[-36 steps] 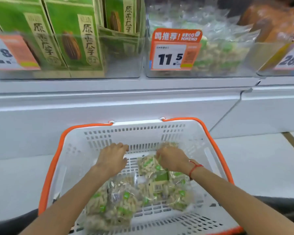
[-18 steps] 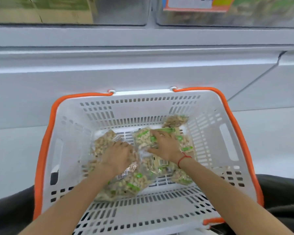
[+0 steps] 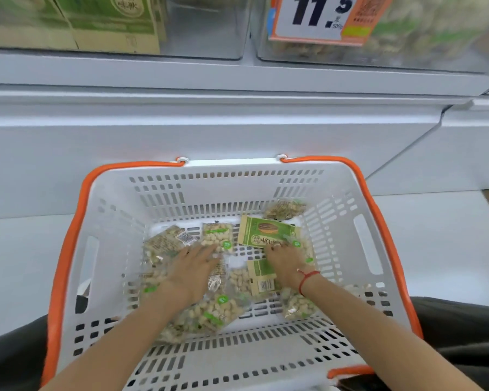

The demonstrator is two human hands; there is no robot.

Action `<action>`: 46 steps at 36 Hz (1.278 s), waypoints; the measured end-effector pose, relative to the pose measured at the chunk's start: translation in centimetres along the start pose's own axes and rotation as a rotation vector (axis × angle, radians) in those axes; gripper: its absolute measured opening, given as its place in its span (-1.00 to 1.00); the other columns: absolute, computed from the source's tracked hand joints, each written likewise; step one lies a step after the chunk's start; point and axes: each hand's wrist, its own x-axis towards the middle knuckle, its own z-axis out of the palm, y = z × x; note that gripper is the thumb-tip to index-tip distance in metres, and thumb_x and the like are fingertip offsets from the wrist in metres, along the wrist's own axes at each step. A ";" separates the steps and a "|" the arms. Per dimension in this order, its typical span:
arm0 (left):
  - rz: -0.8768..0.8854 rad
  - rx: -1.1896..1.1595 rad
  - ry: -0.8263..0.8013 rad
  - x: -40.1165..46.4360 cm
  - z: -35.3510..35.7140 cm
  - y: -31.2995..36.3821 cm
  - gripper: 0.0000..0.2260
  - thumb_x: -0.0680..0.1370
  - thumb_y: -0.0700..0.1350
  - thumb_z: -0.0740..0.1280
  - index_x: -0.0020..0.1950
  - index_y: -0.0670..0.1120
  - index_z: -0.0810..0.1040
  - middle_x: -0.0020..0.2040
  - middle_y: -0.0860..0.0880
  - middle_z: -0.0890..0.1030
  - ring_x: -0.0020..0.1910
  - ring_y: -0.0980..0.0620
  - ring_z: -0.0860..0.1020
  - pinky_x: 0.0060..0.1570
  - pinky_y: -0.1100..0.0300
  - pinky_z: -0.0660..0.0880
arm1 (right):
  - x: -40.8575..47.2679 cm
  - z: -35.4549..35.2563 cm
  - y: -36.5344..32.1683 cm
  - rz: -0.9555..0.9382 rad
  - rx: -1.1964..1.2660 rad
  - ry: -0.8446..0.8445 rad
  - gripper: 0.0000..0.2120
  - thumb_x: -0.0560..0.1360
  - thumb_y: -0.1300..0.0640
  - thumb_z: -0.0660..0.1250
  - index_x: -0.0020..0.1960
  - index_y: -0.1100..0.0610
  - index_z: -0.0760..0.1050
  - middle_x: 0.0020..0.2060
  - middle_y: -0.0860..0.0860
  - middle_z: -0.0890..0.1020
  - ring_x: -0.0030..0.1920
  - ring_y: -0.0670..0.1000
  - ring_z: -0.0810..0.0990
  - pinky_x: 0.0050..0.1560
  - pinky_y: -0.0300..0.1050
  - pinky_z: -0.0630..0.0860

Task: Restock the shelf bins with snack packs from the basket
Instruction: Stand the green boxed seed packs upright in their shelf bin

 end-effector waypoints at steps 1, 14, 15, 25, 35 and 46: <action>-0.009 -0.016 0.009 -0.1 -0.2 0.2 -0.43 0.57 -0.26 0.17 0.55 0.00 0.11 0.58 -0.01 -0.09 0.54 -0.07 -0.07 0.49 -0.03 -0.10 | -0.1 0.2 0.0 -0.013 -0.005 -0.047 -0.52 0.47 0.24 0.36 0.33 0.21 0.30 0.12 0.11 0.57 0.10 0.11 0.56 0.11 -0.01 0.53; 0.048 -0.630 0.443 -1.0 -4.7 1.1 -0.29 0.48 -0.22 0.39 0.50 0.16 0.13 0.44 0.14 0.24 0.23 0.10 0.43 0.04 0.24 0.48 | -0.8 -5.6 3.1 0.052 1.100 0.172 -0.43 0.44 -0.20 0.38 -0.50 0.15 0.25 -0.56 0.03 0.22 -0.53 -0.02 0.20 -0.43 -0.20 0.18; 0.125 -0.557 0.460 -0.9 -4.8 1.0 -0.24 0.47 -0.18 0.42 0.52 0.16 0.07 0.48 0.15 0.16 0.36 0.10 0.32 0.21 0.22 0.40 | -0.9 -6.2 3.1 0.070 1.224 0.112 -0.42 0.39 -0.24 0.39 -0.45 0.23 0.36 -0.52 0.07 0.26 -0.49 0.01 0.24 -0.42 -0.24 0.21; 0.332 -0.170 0.551 0.4 -4.2 -3.3 -0.20 0.46 -0.14 0.44 0.53 0.15 0.03 0.51 0.18 0.11 0.48 0.20 0.07 0.50 0.04 -0.09 | -0.3 -7.8 3.2 -0.050 1.813 -0.396 -0.59 0.45 -0.17 0.32 0.07 0.16 0.55 -0.31 -0.04 0.50 -0.39 -0.14 0.35 -0.48 -0.38 0.28; -0.087 -1.105 0.349 0.2 -4.3 -4.5 -0.69 0.61 0.03 0.18 -0.20 -0.02 0.65 -0.27 0.02 0.67 -0.28 0.05 0.62 -0.26 0.29 0.45 | 2.7 -1.0 2.3 0.331 0.400 -0.019 -0.38 0.53 0.12 0.24 0.48 0.29 0.07 0.33 0.21 0.37 0.32 0.18 0.37 0.27 0.01 0.38; -0.430 -0.682 0.280 0.5 -0.3 -4.0 -0.63 0.68 -0.06 0.03 -0.32 -0.04 0.34 -0.39 0.01 0.46 -0.44 0.11 0.42 -0.47 0.25 0.27 | 2.4 1.3 1.7 0.202 0.204 0.239 -0.42 0.48 0.25 0.25 0.44 0.14 0.13 0.38 0.15 0.34 0.29 0.14 0.41 0.28 0.01 0.39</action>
